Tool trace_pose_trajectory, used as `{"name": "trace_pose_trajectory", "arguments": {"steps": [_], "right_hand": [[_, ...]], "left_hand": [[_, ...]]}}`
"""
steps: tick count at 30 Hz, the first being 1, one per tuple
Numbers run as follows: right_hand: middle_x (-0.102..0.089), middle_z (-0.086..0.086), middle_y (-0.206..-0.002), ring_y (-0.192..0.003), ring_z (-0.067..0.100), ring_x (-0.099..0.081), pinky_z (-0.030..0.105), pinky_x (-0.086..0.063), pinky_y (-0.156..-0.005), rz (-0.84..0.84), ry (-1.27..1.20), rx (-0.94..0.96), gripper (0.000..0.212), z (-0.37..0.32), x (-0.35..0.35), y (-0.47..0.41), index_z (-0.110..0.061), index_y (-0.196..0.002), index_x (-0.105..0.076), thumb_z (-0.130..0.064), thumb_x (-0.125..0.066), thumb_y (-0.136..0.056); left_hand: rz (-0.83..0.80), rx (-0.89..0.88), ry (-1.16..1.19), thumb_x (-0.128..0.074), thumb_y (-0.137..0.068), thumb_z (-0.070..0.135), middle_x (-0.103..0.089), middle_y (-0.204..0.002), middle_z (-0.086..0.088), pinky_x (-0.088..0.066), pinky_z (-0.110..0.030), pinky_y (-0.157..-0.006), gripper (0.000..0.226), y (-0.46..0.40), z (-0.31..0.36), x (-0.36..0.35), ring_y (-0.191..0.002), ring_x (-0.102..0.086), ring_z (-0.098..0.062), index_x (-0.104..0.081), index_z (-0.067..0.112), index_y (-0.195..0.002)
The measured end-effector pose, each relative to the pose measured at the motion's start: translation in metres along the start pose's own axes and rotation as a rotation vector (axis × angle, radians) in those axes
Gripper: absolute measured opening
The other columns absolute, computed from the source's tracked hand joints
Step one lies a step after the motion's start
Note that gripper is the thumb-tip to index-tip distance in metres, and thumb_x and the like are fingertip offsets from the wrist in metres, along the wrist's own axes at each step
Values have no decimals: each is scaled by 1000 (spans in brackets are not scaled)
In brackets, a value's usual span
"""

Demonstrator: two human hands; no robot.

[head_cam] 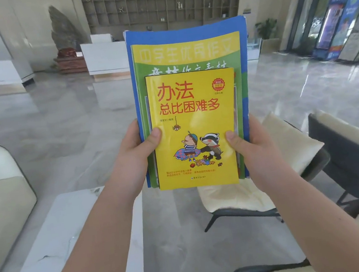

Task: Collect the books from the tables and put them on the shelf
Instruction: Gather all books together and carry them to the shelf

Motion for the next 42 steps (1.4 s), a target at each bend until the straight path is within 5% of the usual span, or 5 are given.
{"name": "trace_pose_trajectory", "arguments": {"steps": [10, 26, 37, 42], "right_hand": [[-77, -9, -96, -86, 19, -76, 49, -62, -71, 28, -57, 51, 26, 44, -69, -254, -32, -109, -59, -10, -50, -100], [-76, -4, -106, -89, 28, -76, 64, -58, -73, 60, -87, -7, 23, 148, -69, -662, -37, -114, -58, -22, -56, -97], [-78, -2, -96, -82, 25, -77, 49, -62, -68, 25, -204, -39, 24, 193, -81, -984, -26, -112, -62, -9, -54, -97], [-78, 1, -99, -86, 28, -76, 50, -61, -70, 24, -189, 10, 26, 213, -78, -1142, -22, -116, -63, -8, -56, -96]], "left_hand": [[7, -21, -5, -60, -92, 27, -73, -122, 1, -56, -46, -90, 38, -248, -56, 78, -110, -71, -24, -57, 20, -129], [-20, 28, -86, -54, -98, 21, -73, -120, -1, -56, -51, -91, 27, -648, -193, 104, -109, -71, -27, -59, 22, -125], [149, 55, -29, -54, -98, 16, -79, -100, -1, -61, -38, -67, 17, -945, -267, 116, -89, -77, -26, -65, 21, -110], [126, 38, -17, -55, -97, 16, -78, -105, -2, -61, -38, -72, 20, -1097, -310, 126, -93, -76, -25, -67, 21, -111]]}}
Point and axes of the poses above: each hand's wrist, its own y-axis away from the middle knuckle, its own x-axis out of the back of the hand, z = x × y, the point moved 5 cm from there along -y, towards the middle knuckle
